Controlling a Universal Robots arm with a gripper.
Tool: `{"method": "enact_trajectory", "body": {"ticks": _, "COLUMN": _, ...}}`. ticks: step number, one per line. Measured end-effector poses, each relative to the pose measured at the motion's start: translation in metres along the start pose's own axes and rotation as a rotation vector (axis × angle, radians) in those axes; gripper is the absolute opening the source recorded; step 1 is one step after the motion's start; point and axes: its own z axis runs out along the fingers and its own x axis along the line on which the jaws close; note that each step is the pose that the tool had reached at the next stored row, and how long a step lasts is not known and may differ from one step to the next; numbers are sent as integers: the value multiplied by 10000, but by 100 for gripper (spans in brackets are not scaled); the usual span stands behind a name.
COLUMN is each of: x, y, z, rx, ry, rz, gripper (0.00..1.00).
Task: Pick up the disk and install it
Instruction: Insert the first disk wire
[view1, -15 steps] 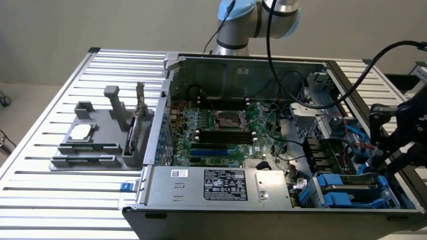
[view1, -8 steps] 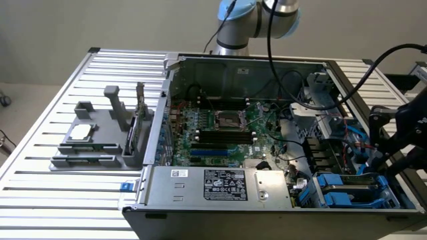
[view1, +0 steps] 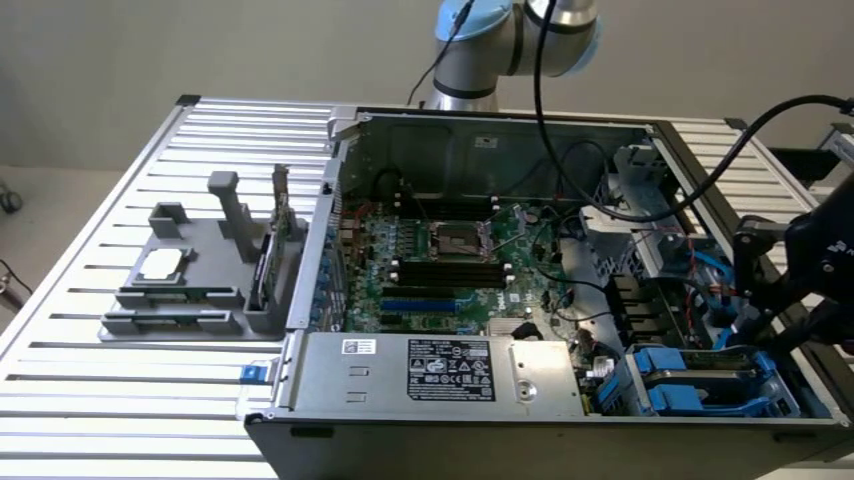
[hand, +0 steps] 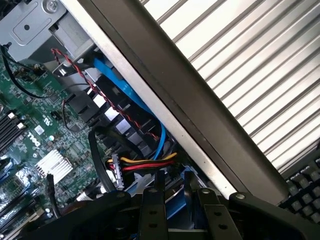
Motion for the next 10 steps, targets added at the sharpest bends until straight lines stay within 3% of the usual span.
{"method": "enact_trajectory", "body": {"ticks": 10, "x": 34, "y": -2, "z": 9, "rx": 5, "ry": 0, "rz": 336, "gripper": 30}}
